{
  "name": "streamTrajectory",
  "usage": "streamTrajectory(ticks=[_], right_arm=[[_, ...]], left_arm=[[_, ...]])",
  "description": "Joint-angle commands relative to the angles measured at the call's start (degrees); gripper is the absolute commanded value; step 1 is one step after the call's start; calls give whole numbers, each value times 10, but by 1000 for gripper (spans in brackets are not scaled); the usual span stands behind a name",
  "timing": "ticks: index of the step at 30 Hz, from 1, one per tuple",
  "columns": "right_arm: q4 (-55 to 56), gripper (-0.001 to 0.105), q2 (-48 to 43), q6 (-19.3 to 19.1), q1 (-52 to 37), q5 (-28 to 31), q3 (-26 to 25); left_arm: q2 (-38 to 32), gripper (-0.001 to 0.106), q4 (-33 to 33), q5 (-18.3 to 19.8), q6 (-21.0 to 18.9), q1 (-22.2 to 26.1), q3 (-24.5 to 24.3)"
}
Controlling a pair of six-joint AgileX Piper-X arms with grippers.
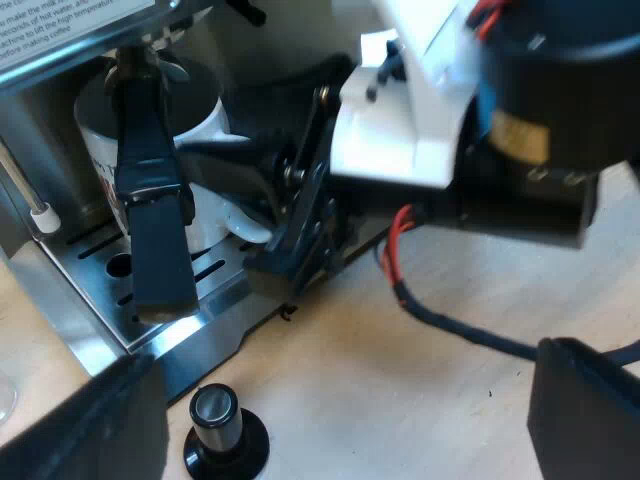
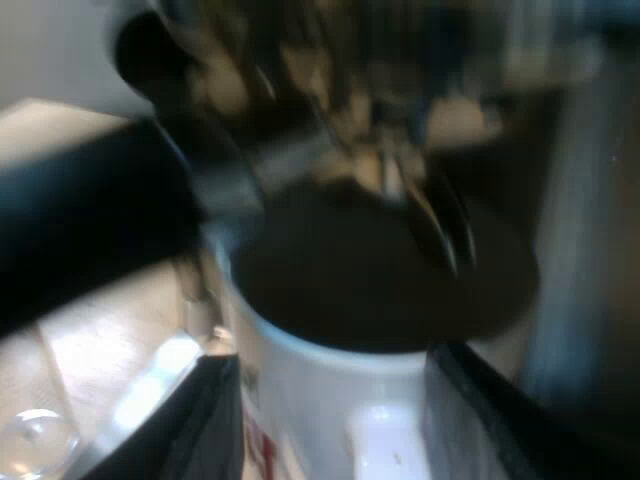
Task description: Place mug into machine
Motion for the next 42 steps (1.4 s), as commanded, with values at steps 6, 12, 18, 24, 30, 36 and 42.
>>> streamTrajectory(ticks=[6, 12, 18, 24, 30, 36, 42], right_arm=[[142, 44, -80, -8, 23, 22, -5], [193, 44, -130, -2, 59, 37, -5], [250, 44, -183, 5, 103, 55, -5], [297, 44, -236, 15, 130, 57, -5], [338, 42, -295, 26, 136, 59, -5], [340, 0, -304, 26, 134, 44, -5], [331, 0, -303, 26, 119, 32, -5]], left_arm=[[0, 102, -9, 7, 8, 0, -2], [0, 102, -9, 7, 8, 0, -32], [0, 102, -1, 7, 8, 0, -67], [-14, 102, 9, 7, 8, 0, -81], [-56, 102, 18, 7, -8, 0, -81], [-56, 102, -9, 2, -11, 0, -81], [-30, 102, -36, 2, -33, 0, -81]])
